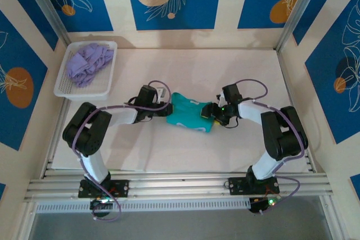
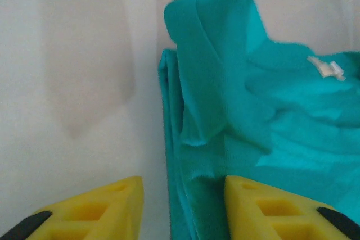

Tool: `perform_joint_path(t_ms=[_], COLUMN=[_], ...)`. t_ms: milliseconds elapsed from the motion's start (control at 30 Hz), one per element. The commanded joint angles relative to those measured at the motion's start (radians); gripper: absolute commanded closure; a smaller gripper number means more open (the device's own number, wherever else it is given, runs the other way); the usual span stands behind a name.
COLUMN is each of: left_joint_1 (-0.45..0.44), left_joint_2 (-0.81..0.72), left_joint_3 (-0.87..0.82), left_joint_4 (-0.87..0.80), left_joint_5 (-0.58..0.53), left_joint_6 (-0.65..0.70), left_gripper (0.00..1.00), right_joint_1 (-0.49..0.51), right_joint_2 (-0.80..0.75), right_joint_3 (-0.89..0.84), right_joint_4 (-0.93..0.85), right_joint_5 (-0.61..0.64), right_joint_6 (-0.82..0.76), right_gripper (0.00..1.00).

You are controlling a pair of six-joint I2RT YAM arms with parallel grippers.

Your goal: Fold the inside-out t-shirt

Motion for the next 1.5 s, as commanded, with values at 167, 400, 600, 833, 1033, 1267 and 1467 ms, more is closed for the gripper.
perform_joint_path(t_ms=[167, 400, 600, 833, 1033, 1267, 1467], left_joint_1=[-0.004, 0.010, 0.010, 0.008, 0.008, 0.008, 0.008], left_joint_2=[-0.005, -0.144, -0.357, -0.476, -0.489, -0.458, -0.466], left_joint_3=[-0.030, -0.071, -0.174, -0.240, -0.305, -0.306, -0.307], left_joint_4=[0.012, -0.039, -0.087, -0.144, -0.073, -0.056, -0.059], left_joint_5=[0.016, -0.104, -0.139, -0.089, -0.076, -0.068, -0.111], left_joint_6=[-0.021, -0.030, -0.071, -0.089, -0.122, -0.120, -0.110], left_gripper=[0.63, 0.51, 0.47, 0.47, 0.47, 0.47, 0.47], right_joint_1=[0.015, -0.051, -0.155, -0.278, -0.385, -0.500, -0.526], right_joint_2=[0.088, 0.057, 0.077, 0.183, 0.290, 0.466, 0.521], right_joint_3=[0.040, 0.167, 0.373, 0.581, 0.677, 0.860, 0.946], right_joint_4=[0.126, -0.057, -0.385, -0.558, -0.498, -0.425, -0.351], right_joint_5=[-0.067, 0.058, 0.263, 0.560, 0.758, 0.923, 1.035], right_joint_6=[0.046, -0.148, -0.410, -0.627, -0.813, -0.947, -0.961], right_gripper=[0.57, 0.97, 0.99, 0.97, 0.96, 0.93, 0.71])
